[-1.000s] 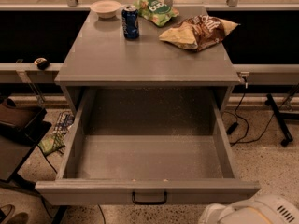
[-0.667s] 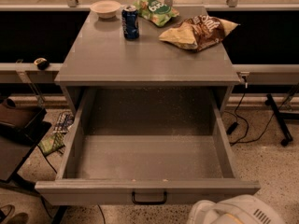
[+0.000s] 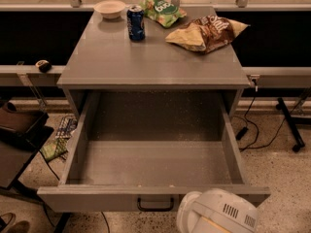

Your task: Close top drawer

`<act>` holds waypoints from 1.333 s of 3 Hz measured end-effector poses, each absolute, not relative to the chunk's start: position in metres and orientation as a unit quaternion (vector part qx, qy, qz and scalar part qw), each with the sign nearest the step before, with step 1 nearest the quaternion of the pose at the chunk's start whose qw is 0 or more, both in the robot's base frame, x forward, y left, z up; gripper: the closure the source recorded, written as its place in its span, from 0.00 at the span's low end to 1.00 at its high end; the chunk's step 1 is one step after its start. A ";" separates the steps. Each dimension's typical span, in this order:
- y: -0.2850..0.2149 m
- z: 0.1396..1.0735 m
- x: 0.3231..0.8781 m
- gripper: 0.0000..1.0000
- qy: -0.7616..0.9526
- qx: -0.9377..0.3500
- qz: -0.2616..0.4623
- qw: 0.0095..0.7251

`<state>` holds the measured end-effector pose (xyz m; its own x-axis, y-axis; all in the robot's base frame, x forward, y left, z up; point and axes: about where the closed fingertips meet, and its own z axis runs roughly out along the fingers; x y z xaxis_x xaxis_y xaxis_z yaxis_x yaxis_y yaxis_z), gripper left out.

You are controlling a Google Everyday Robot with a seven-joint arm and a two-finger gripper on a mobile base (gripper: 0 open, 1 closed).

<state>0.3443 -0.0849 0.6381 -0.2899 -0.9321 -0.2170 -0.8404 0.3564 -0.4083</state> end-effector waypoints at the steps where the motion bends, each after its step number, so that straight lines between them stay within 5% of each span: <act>1: -0.085 0.638 0.344 1.00 0.796 -0.557 -0.108 0.212; 4: -0.092 0.658 0.437 1.00 0.770 -0.568 -0.125 0.263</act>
Offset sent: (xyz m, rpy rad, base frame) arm 0.0595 -0.0077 0.0019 0.0075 -0.0610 0.0043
